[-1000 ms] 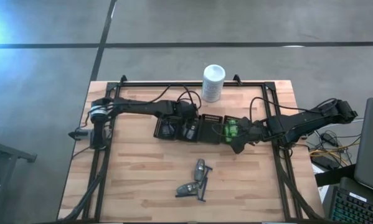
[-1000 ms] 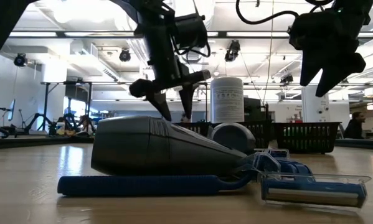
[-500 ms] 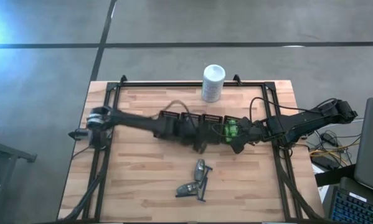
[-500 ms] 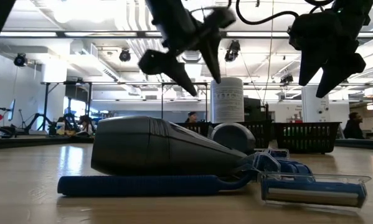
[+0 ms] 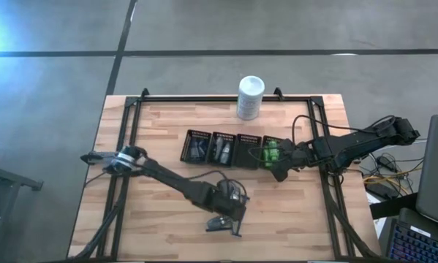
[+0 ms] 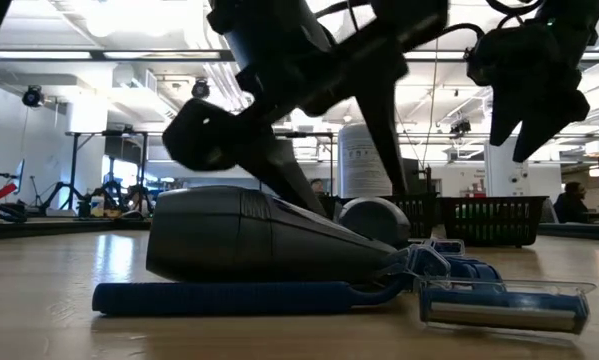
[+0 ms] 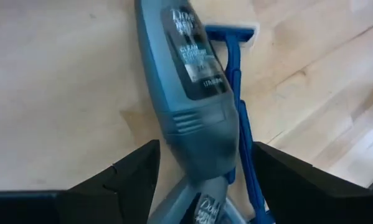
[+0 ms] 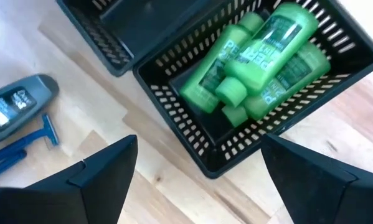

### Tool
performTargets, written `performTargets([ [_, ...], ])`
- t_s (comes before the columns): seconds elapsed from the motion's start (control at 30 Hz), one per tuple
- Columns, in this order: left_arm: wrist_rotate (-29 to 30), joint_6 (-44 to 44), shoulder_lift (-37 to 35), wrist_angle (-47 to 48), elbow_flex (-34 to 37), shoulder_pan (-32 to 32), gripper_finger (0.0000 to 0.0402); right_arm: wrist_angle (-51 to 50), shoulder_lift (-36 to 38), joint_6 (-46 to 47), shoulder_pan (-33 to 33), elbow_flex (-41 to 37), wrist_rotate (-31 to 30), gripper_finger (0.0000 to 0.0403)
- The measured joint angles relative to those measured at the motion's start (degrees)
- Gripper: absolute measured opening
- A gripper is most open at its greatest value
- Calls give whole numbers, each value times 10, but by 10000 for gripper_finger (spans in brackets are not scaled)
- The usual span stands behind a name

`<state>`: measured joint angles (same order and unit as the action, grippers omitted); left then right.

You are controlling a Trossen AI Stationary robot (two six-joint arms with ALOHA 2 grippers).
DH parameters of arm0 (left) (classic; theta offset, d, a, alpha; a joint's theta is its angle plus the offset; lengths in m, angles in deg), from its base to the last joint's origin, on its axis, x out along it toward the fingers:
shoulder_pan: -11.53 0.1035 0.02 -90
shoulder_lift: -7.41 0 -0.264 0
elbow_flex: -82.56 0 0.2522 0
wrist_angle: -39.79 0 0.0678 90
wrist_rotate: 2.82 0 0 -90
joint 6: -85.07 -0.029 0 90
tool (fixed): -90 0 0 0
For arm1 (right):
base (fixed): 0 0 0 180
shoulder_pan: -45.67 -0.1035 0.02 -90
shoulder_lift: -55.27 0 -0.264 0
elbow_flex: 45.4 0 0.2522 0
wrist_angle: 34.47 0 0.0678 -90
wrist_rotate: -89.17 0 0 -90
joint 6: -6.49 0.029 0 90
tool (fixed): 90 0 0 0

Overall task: Pick & Place Travel size toiletries
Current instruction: Put the gray deodorant into the middle left black bin

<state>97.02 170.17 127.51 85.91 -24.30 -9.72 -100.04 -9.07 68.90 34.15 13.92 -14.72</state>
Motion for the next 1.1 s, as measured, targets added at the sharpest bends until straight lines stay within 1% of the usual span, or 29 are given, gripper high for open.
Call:
performTargets([
  [0.17, 5, 20, 16, 12, -23, -4, 257, 1, 0, 2, -11, -1, 5, 328],
  [0.3, 34, 21, 26, 20, -28, -2, 257, 1, 0, 6, -22, -3, 4, 328],
  [0.7, 44, 24, 47, 20, -23, 25, 257, 1, 0, 18, -29, -8, 4, 363],
  [0.9, 50, -27, 48, 20, -19, 34, 256, 1, 0, 14, -29, -8, 4, 356],
  [1.0, 50, -30, 48, 19, -14, 34, 246, 2, 0, -1, -29, -8, 3, 348],
  [1.1, 50, -32, 48, 22, -14, 34, 221, 2, 0, -10, -29, -8, 2, 338],
])
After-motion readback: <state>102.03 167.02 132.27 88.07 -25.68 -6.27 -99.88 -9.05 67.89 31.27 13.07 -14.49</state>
